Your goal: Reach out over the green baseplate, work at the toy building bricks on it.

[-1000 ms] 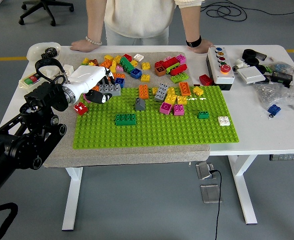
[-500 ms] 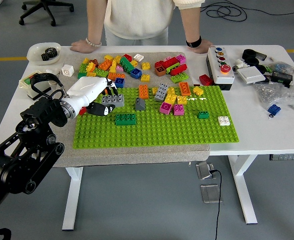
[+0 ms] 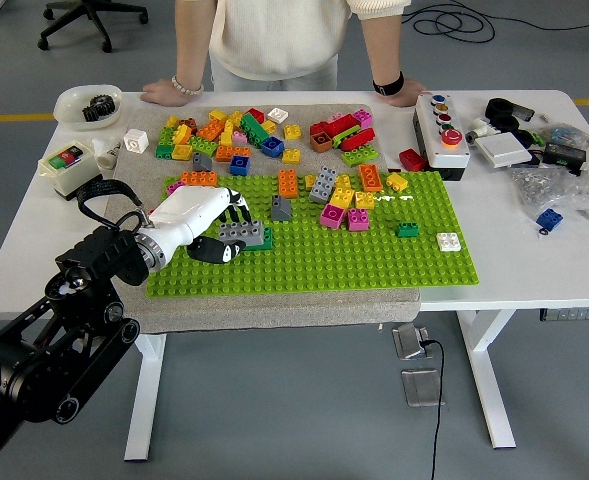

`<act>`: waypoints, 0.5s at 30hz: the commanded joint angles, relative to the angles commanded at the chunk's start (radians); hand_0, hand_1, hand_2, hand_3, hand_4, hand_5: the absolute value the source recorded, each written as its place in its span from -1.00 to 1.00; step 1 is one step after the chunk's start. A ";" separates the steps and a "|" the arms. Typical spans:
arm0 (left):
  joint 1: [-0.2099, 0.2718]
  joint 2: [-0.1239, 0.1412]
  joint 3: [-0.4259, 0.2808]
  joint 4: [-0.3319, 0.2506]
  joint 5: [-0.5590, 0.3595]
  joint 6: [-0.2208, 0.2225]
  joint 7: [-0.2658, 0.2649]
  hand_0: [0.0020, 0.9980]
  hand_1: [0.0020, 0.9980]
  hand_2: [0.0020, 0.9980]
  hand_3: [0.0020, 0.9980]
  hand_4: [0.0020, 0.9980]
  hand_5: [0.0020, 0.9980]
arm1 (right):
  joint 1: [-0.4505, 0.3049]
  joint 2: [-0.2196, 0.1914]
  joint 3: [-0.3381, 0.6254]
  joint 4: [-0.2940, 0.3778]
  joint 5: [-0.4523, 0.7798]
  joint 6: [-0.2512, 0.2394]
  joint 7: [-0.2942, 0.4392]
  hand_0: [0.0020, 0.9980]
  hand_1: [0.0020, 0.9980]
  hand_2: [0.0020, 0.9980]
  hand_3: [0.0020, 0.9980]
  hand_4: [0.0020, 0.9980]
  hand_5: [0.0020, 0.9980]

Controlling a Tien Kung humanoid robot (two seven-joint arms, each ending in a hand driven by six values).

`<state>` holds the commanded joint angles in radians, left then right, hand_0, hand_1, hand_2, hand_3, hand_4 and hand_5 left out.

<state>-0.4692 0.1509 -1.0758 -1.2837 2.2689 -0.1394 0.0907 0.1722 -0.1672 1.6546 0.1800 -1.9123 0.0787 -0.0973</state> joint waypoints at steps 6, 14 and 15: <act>0.004 -0.012 0.013 0.021 0.000 0.018 0.001 0.17 0.10 0.10 0.13 0.29 -0.79 | 0.001 -0.001 -0.002 0.000 0.000 0.000 0.000 0.49 0.28 0.37 0.27 0.64 0.03; 0.001 -0.028 0.029 0.059 0.000 0.056 0.002 0.18 0.11 0.11 0.14 0.26 -0.71 | 0.002 0.000 -0.003 0.000 0.003 0.000 0.000 0.49 0.28 0.37 0.28 0.64 0.03; 0.001 -0.029 0.030 0.060 0.000 0.057 0.002 0.18 0.11 0.11 0.14 0.26 -0.71 | 0.003 -0.001 -0.002 0.000 0.002 0.000 0.000 0.49 0.28 0.37 0.28 0.64 0.03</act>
<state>-0.4680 0.1217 -1.0459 -1.2234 2.2689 -0.0821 0.0931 0.1749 -0.1678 1.6522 0.1800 -1.9103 0.0789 -0.0978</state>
